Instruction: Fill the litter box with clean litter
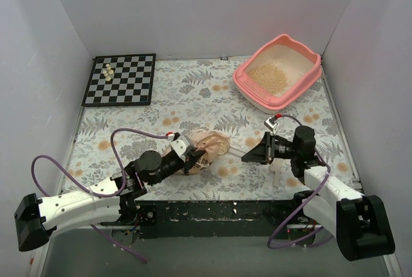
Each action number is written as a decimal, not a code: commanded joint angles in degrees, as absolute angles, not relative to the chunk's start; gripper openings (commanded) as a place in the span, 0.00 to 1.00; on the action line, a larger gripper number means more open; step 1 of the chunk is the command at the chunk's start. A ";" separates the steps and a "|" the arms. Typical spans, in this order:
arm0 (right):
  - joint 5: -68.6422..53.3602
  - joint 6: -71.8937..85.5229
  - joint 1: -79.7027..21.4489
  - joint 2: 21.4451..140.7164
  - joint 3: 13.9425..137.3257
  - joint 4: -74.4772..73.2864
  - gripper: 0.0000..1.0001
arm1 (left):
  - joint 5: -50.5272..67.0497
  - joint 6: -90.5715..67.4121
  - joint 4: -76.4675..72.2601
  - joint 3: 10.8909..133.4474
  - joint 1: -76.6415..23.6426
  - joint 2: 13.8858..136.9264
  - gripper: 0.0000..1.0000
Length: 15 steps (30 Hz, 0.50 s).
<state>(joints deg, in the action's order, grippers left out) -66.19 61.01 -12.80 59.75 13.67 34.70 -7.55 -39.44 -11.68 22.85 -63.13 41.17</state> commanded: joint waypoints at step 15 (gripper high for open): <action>-62.67 69.69 -6.94 32.18 0.62 28.13 0.01 | -9.76 -39.38 -14.41 22.23 -63.72 39.99 0.00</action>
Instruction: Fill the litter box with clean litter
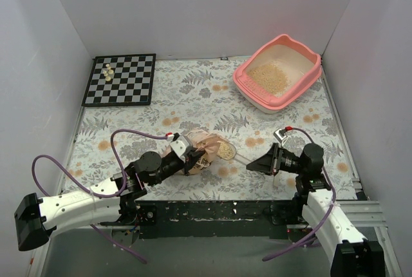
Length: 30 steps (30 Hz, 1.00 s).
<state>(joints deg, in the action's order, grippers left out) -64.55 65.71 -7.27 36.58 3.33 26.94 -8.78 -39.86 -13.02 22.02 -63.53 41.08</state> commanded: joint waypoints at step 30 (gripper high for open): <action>-54.67 75.58 -6.94 0.44 3.78 -2.63 0.01 | -11.42 -40.16 -16.09 22.32 -63.81 36.65 0.00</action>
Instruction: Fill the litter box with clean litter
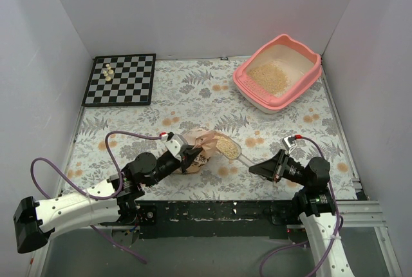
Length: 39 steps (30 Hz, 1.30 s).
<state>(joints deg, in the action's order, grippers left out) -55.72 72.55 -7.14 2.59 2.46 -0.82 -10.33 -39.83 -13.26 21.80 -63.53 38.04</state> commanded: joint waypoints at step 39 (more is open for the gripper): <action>-33.67 83.50 -6.94 13.09 19.25 10.98 0.01 | -17.58 -42.28 -14.15 26.37 -63.72 37.70 0.00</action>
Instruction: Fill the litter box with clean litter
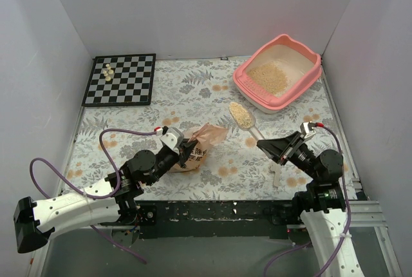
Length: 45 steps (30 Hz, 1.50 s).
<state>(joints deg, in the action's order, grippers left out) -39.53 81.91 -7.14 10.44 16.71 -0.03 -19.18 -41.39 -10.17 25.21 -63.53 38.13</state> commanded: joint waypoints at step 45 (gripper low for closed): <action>8.95 37.98 -4.30 82.25 65.45 -4.45 0.01 | -8.44 -48.69 -15.64 23.38 -63.81 35.33 0.00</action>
